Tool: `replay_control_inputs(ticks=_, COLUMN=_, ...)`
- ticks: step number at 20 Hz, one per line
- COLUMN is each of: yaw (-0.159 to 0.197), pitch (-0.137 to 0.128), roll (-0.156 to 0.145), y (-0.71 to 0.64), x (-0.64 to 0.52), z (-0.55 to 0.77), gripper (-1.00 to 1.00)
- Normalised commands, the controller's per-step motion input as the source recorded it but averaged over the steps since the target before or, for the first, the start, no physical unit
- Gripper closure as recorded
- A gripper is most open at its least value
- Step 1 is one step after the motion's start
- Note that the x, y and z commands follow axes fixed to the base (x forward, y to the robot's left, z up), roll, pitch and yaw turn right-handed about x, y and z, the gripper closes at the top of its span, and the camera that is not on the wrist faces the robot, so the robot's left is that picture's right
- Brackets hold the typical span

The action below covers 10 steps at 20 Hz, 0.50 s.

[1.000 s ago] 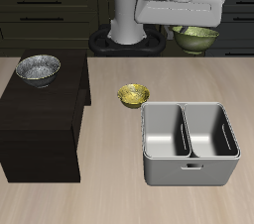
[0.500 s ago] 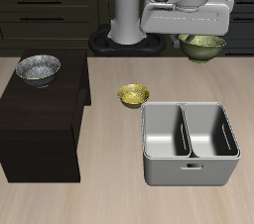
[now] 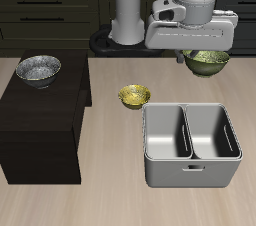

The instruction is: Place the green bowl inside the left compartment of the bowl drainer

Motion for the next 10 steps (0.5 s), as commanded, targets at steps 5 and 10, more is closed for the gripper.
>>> replay_control_inputs(ticks=5, yaw=-0.005, pitch=0.045, roll=0.024, y=0.09, x=0.08, z=-0.3, gripper=1.0)
replay_control_inputs(ticks=10, yaw=0.0, pitch=0.038, roll=0.015, y=0.08, x=0.03, z=-0.28, gripper=1.0)
